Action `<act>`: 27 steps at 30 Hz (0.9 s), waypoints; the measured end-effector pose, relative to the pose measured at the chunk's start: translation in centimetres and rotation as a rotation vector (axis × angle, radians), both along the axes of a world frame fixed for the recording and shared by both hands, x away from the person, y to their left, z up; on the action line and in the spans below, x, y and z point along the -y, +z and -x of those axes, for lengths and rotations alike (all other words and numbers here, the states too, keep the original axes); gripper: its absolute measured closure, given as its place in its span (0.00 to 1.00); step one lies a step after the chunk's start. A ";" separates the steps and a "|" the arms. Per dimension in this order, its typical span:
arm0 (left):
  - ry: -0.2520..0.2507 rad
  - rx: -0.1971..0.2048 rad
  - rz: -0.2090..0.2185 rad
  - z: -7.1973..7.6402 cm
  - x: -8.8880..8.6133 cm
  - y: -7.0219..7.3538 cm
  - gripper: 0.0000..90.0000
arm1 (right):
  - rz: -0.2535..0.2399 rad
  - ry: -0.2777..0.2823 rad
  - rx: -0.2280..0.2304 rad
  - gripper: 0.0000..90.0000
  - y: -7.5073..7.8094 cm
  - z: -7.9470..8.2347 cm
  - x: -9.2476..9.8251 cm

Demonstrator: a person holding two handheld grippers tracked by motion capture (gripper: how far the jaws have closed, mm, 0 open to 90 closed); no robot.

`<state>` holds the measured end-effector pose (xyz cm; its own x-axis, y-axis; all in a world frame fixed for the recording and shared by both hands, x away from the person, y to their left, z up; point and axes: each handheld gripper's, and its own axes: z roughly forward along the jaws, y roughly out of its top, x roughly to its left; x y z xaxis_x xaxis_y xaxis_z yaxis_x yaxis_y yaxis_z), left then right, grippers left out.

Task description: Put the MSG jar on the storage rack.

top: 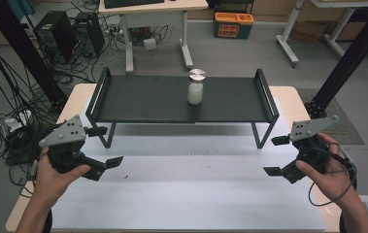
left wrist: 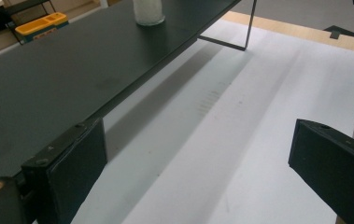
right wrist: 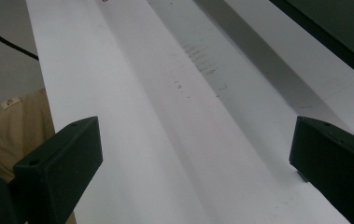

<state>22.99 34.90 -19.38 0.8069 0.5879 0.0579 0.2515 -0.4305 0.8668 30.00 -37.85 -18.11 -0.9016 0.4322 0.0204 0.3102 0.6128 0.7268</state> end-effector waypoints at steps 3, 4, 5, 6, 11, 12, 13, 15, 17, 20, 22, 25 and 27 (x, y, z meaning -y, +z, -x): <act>-0.008 0.004 -0.004 -0.1 0.2 0.2 0.05 | -0.003 0.001 -0.001 0.03 -0.1 0.0 0.1; -0.010 0.005 -0.002 -0.1 0.3 0.2 0.05 | -0.004 0.004 -0.003 0.03 -0.2 -0.1 0.0; -0.012 0.007 -0.003 -0.1 0.4 0.3 0.05 | -0.004 0.004 -0.003 0.03 -0.2 -0.1 0.0; -0.015 0.009 -0.010 -0.1 0.4 0.4 0.05 | -0.001 0.010 -0.004 0.03 -0.3 -0.2 -0.1; -0.019 0.012 -0.013 0.0 0.5 0.6 0.05 | -0.003 0.017 -0.005 0.03 -0.3 -0.3 -0.2; -0.018 0.012 -0.015 0.1 0.5 0.6 0.05 | -0.003 0.017 -0.005 0.03 -0.3 -0.3 -0.2; -0.019 0.012 -0.015 0.1 0.5 0.6 0.05 | -0.003 0.018 -0.002 0.03 -0.3 -0.3 -0.2; -0.021 0.012 -0.019 0.1 0.4 0.7 0.05 | -0.004 0.019 -0.001 0.03 -0.2 -0.3 -0.3; -0.021 0.013 -0.018 0.1 0.4 0.7 0.05 | -0.005 0.022 -0.001 0.03 -0.2 -0.3 -0.3; -0.022 0.013 -0.016 0.0 0.4 0.6 0.05 | -0.003 0.025 -0.002 0.03 -0.2 -0.4 -0.5; -0.025 0.013 -0.020 0.0 0.4 0.7 0.05 | -0.003 0.027 -0.003 0.03 -0.3 -0.4 -0.5; -0.026 0.010 -0.018 -0.1 0.4 0.6 0.05 | -0.001 0.032 -0.004 0.03 -0.3 -0.4 -0.6; -0.027 0.011 -0.017 0.0 0.4 0.6 0.05 | -0.002 0.034 -0.004 0.03 -0.3 -0.4 -0.6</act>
<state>23.03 34.54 -18.82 0.8216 0.5649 0.0764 0.2302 -0.4514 0.8621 30.39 -37.29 -18.40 -0.9155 0.4015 0.0251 0.2924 0.6215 0.7268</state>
